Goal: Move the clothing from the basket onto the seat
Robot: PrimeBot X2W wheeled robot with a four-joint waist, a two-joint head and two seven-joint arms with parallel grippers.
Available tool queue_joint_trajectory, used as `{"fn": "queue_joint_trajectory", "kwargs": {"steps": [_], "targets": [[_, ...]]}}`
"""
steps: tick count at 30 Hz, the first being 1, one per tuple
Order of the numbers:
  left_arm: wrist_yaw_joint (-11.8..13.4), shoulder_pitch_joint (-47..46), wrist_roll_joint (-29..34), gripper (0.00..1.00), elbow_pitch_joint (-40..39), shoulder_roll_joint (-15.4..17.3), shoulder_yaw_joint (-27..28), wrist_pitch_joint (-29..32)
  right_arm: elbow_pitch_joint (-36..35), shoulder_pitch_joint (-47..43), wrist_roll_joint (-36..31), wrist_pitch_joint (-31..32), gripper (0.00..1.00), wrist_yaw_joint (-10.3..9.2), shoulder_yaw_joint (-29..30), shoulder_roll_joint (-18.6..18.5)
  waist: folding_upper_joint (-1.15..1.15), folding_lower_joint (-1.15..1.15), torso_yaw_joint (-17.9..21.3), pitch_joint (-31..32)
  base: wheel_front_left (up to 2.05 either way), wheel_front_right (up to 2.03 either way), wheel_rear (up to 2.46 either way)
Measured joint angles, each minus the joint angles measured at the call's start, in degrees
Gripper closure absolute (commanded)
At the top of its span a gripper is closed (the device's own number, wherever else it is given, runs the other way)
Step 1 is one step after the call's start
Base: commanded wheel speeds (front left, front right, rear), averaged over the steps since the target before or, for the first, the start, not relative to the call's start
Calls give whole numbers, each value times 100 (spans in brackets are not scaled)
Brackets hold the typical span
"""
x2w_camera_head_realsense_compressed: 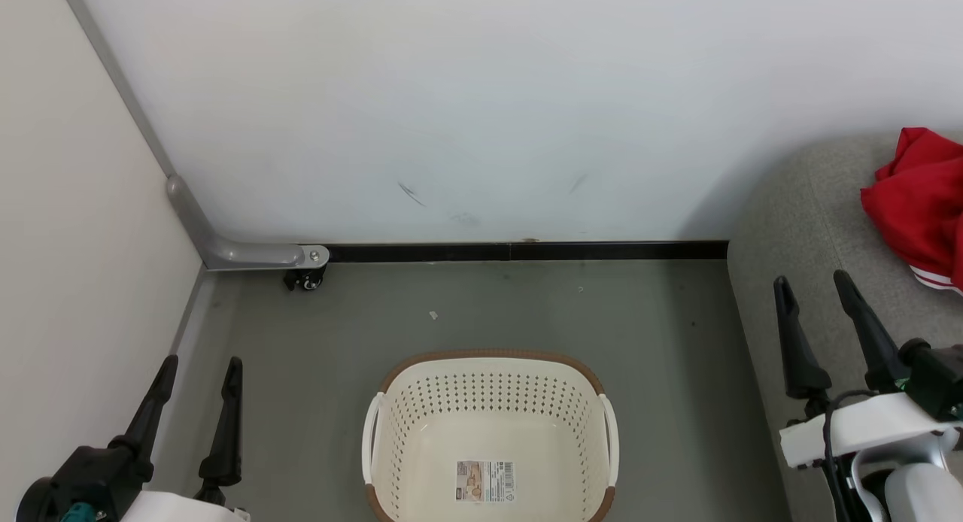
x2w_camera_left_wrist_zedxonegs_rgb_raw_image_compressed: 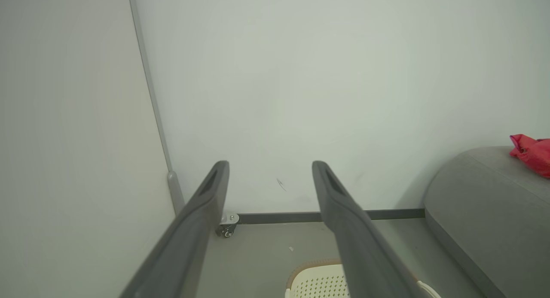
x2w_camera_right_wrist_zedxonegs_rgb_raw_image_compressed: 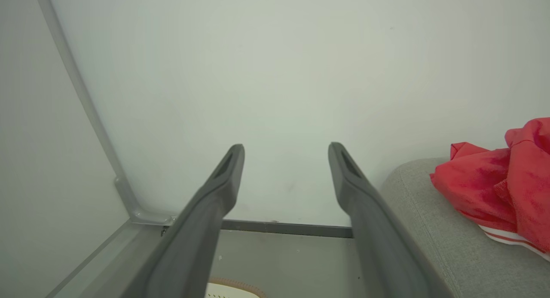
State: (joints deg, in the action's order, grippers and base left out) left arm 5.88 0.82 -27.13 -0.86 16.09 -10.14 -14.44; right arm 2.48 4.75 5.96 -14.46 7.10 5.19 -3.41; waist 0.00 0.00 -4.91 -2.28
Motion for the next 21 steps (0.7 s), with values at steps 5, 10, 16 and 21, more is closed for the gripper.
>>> {"fn": "queue_joint_trajectory", "kwargs": {"steps": [5,10,16,21], "targets": [[-14,167,108,0,-1,-145,97,0,-43,-246,0,0,0,0,-14,19,0,0,9,113,0,0,0],[-58,324,165,0,0,-231,179,0,-93,-390,0,0,0,-1,-33,36,0,0,31,204,0,0,0],[-127,469,218,0,-2,-366,234,0,-197,-556,0,0,0,-1,-54,47,0,0,58,282,0,0,0],[-202,522,266,0,-12,-437,328,0,-221,-598,0,0,0,-1,-71,60,0,0,70,312,0,0,0]]}}
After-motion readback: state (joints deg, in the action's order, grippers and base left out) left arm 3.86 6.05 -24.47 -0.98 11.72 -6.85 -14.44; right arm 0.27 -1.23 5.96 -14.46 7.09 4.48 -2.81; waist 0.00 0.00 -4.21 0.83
